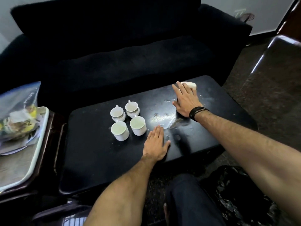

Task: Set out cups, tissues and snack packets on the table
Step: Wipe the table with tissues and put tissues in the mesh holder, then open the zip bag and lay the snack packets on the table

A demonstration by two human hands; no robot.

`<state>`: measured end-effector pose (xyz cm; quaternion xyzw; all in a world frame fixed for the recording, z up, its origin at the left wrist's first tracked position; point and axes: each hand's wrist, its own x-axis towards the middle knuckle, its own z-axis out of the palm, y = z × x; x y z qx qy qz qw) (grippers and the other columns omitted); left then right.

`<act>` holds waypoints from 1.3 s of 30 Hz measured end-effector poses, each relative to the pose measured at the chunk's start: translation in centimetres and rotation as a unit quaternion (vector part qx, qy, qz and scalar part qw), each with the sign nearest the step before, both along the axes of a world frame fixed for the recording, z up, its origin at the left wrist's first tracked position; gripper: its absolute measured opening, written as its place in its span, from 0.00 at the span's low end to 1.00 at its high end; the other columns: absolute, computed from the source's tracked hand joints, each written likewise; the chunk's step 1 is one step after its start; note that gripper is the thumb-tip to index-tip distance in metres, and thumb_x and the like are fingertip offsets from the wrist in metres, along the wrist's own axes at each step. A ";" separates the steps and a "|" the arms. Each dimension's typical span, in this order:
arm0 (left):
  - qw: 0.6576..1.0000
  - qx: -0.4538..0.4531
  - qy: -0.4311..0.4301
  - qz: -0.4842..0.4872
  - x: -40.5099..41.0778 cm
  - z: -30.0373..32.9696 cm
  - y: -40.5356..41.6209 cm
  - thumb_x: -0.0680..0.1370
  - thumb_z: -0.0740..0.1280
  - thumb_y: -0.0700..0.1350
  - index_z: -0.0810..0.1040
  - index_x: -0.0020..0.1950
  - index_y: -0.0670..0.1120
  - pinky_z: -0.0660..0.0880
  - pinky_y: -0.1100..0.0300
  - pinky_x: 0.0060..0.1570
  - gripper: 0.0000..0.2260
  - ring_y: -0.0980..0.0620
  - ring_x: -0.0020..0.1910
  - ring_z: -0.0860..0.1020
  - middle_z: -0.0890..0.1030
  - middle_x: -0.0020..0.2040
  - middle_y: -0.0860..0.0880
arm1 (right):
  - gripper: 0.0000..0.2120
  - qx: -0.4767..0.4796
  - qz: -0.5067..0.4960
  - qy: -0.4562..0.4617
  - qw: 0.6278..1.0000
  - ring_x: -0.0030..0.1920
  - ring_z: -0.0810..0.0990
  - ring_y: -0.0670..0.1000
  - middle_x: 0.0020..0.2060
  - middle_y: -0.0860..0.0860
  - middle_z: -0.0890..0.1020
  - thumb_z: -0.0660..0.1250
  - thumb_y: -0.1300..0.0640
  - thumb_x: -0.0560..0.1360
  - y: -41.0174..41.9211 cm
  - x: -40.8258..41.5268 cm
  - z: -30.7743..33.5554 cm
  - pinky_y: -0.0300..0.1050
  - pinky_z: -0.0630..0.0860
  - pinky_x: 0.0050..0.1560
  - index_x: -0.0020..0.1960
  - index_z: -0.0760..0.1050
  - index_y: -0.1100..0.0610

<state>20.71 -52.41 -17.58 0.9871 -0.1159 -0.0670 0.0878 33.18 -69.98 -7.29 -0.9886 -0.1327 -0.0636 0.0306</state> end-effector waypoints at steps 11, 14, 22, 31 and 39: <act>0.996 -0.009 -0.073 0.044 -1.4 7.3 8.0 0.83 0.50 0.60 0.46 0.81 0.41 0.42 0.54 0.78 0.34 0.49 0.80 0.44 0.46 0.82 0.44 | 0.32 0.018 0.075 0.070 0.995 0.77 0.55 0.57 0.78 0.54 0.57 0.60 0.47 0.79 8.5 -5.6 1.7 0.58 0.54 0.74 0.78 0.53 0.54; 0.993 0.008 -0.079 0.090 -2.8 9.4 12.5 0.82 0.50 0.60 0.46 0.81 0.41 0.44 0.53 0.79 0.34 0.49 0.80 0.45 0.47 0.82 0.45 | 0.31 0.026 0.101 0.080 0.991 0.77 0.56 0.58 0.78 0.54 0.58 0.60 0.47 0.79 12.3 -7.0 2.8 0.57 0.55 0.74 0.78 0.54 0.54; 0.969 0.059 -0.100 0.219 -9.2 13.8 25.7 0.82 0.51 0.60 0.47 0.81 0.40 0.45 0.52 0.79 0.34 0.47 0.80 0.45 0.48 0.81 0.42 | 0.31 0.011 0.209 0.091 0.974 0.77 0.57 0.57 0.78 0.53 0.59 0.59 0.45 0.80 26.4 -11.7 5.7 0.57 0.55 0.74 0.78 0.54 0.53; 0.933 0.030 -0.079 0.349 -15.3 13.3 36.7 0.82 0.52 0.61 0.46 0.81 0.41 0.45 0.52 0.78 0.35 0.47 0.80 0.45 0.47 0.81 0.43 | 0.29 -0.017 0.329 0.116 0.937 0.76 0.58 0.56 0.76 0.53 0.61 0.58 0.45 0.80 40.1 -15.9 6.3 0.57 0.57 0.73 0.78 0.56 0.52; 0.910 0.007 -0.013 0.414 -13.2 10.3 43.0 0.82 0.51 0.62 0.43 0.81 0.43 0.46 0.48 0.78 0.36 0.45 0.80 0.45 0.45 0.81 0.42 | 0.28 0.051 0.320 0.145 0.935 0.74 0.62 0.57 0.74 0.54 0.65 0.60 0.45 0.80 48.1 -14.2 4.2 0.58 0.61 0.71 0.76 0.59 0.54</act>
